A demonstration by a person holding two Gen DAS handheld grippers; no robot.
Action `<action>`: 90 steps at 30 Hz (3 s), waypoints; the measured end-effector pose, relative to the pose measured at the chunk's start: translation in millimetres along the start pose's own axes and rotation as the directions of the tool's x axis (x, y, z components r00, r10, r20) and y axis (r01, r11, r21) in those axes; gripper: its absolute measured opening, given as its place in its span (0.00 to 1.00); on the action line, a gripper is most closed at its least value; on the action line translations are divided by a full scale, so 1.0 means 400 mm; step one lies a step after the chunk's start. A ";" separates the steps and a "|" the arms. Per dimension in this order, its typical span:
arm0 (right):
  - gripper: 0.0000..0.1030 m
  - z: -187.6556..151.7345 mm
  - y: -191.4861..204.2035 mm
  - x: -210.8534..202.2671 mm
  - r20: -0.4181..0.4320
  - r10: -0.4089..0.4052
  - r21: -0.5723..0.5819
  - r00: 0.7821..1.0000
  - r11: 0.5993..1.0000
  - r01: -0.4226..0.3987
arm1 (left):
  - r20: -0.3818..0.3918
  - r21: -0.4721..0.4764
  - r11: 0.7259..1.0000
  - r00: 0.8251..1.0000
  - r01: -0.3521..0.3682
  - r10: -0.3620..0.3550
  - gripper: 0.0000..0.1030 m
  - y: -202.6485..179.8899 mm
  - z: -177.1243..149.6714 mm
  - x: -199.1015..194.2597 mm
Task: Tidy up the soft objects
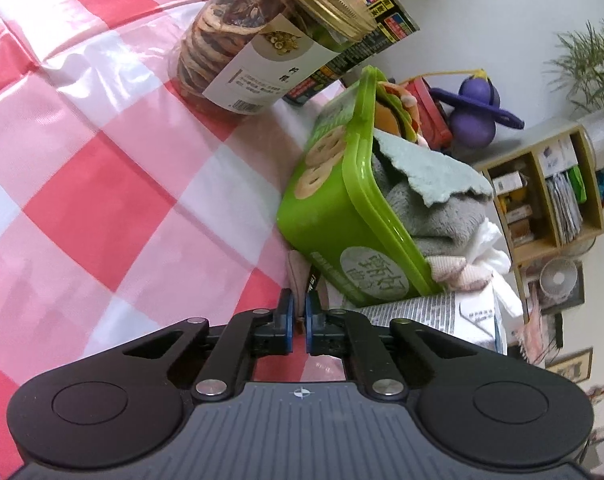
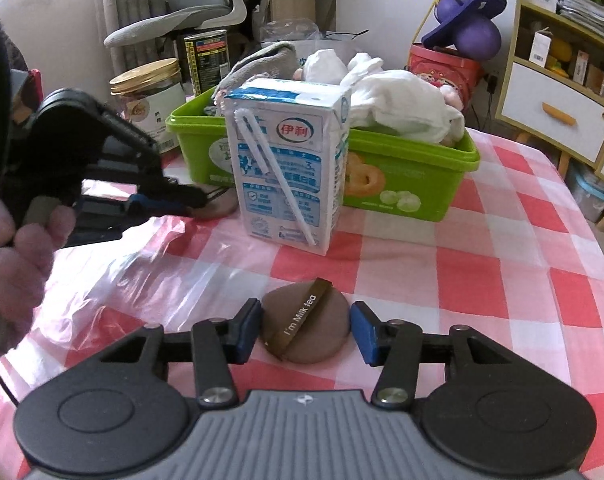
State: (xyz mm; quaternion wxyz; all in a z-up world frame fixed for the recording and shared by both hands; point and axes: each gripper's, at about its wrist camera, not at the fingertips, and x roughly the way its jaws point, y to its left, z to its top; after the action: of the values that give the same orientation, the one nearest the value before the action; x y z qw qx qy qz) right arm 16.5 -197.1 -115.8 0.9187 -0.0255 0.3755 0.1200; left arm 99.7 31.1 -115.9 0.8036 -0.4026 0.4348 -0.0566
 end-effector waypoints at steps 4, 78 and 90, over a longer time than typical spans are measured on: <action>0.23 0.003 -0.011 -0.015 0.000 0.011 0.028 1.000 1.000 -0.011 | -0.071 0.013 1.000 0.998 0.003 -0.002 0.00 0.008 0.001 -0.022; 0.25 0.042 -0.096 -0.156 0.163 0.042 0.137 0.986 0.988 -0.065 | 0.160 0.757 0.646 0.986 -0.095 -0.042 0.41 -0.120 -0.103 -0.211; 0.25 0.236 -0.164 -0.176 0.297 0.063 0.265 0.953 0.953 -0.145 | 0.196 0.729 0.682 0.971 -0.051 -0.138 0.42 -0.269 0.018 -0.180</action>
State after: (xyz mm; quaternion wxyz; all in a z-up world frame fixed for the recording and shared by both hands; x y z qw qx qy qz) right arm 48.4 -262.1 -2.0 0.9495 0.1440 0.2534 0.1159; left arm 88.7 -5.0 8.1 0.9410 -0.0635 0.2683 -0.1960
